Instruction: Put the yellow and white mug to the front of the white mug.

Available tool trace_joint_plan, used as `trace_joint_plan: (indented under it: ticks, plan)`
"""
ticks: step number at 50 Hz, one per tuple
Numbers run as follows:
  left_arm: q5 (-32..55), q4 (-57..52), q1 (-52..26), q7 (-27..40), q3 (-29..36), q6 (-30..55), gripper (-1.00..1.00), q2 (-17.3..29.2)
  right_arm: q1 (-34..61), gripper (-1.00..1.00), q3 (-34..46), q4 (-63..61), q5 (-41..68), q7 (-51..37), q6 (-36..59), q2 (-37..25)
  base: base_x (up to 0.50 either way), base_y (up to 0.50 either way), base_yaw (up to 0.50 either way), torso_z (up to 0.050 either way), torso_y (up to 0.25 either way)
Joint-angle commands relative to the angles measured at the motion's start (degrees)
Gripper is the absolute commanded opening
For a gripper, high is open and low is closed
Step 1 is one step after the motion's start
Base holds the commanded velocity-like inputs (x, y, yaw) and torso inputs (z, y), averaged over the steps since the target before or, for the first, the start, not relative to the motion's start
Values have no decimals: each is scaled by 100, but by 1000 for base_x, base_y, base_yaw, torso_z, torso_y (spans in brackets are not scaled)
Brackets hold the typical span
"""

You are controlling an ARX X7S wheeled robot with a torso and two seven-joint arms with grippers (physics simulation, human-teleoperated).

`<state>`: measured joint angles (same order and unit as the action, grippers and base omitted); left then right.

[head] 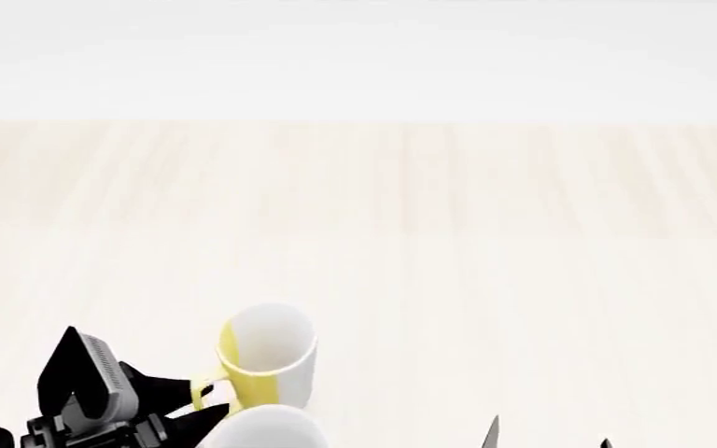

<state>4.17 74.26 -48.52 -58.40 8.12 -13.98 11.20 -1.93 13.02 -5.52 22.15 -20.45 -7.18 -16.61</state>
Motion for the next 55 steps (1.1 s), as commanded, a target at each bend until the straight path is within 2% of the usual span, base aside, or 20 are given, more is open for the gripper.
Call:
trace_joint_plan:
  ticks: [1, 39, 55]
  plan:
    - [-250, 68, -24, 35, -206, -9, 100, -170, -13, 100, -79, -1, -120, 69, -17, 67, 0, 0, 0, 0, 0]
    - [-227, 66, -52, -254, -520, 54, 100, -183, -15, 100, -36, -17, -81, 13, -69, 12, 0, 0, 0, 0, 0]
    - [136, 33, -147, -900, -885, 193, 100, -161, -24, 100, -10, -45, -72, -19, -70, -15, 0, 0, 0, 0, 0]
